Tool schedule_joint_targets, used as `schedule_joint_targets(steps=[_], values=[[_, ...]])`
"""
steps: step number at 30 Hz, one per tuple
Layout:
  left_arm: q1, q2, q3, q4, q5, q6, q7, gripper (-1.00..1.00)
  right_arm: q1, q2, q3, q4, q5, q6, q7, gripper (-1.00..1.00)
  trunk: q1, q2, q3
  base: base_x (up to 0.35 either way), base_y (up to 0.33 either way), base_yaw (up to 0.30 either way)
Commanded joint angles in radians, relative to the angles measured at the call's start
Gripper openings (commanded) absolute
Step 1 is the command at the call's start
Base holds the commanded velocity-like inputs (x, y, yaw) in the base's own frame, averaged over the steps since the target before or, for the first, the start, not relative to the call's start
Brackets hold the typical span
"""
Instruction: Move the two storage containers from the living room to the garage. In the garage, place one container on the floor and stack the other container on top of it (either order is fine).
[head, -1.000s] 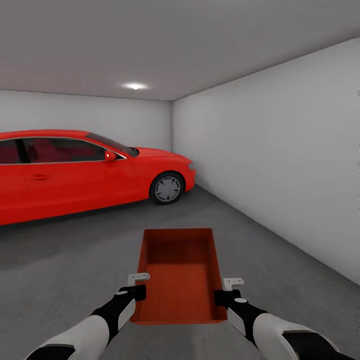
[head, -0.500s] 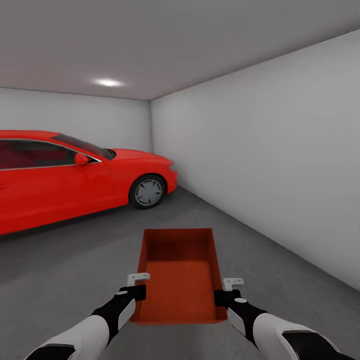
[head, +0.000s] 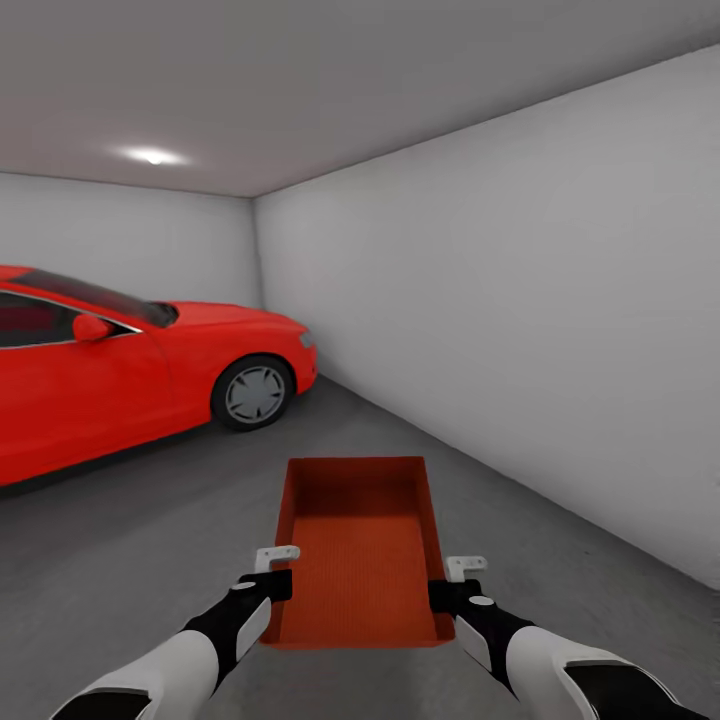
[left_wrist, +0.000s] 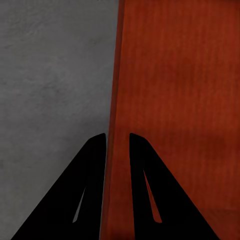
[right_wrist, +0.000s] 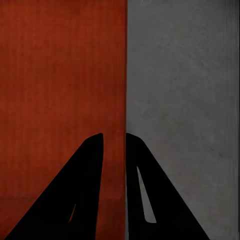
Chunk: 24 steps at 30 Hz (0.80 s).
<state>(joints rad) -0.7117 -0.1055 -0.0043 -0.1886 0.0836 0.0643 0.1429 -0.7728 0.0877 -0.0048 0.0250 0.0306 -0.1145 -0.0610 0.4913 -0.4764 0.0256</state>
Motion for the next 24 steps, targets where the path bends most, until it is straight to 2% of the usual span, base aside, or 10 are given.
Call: schedule_joint_targets(steps=[1, 14, 24], values=[[0.000, 0.056, 0.050, -0.006, -0.012, 0.006, 0.009, -1.00, 0.000, -0.002, -0.007, 0.004, -0.009, -0.005, -0.007, -1.00, 0.001, -0.001, 0.000, 0.324, 0.000, -0.245], [-0.001, 0.056, 0.050, -0.006, -0.012, 0.006, 0.006, -1.00, 0.000, -0.002, -0.007, 0.004, -0.009, -0.005, -0.007, -1.00, 0.001, -0.001, 0.000, 0.324, 0.005, -0.245], [-0.001, 0.056, 0.050, -0.007, -0.012, 0.006, 0.004, -1.00, 0.000, -0.002, -0.007, 0.004, -0.009, -0.005, -0.007, -1.00, 0.001, -0.001, 0.000, 0.324, 0.093, -0.245]])
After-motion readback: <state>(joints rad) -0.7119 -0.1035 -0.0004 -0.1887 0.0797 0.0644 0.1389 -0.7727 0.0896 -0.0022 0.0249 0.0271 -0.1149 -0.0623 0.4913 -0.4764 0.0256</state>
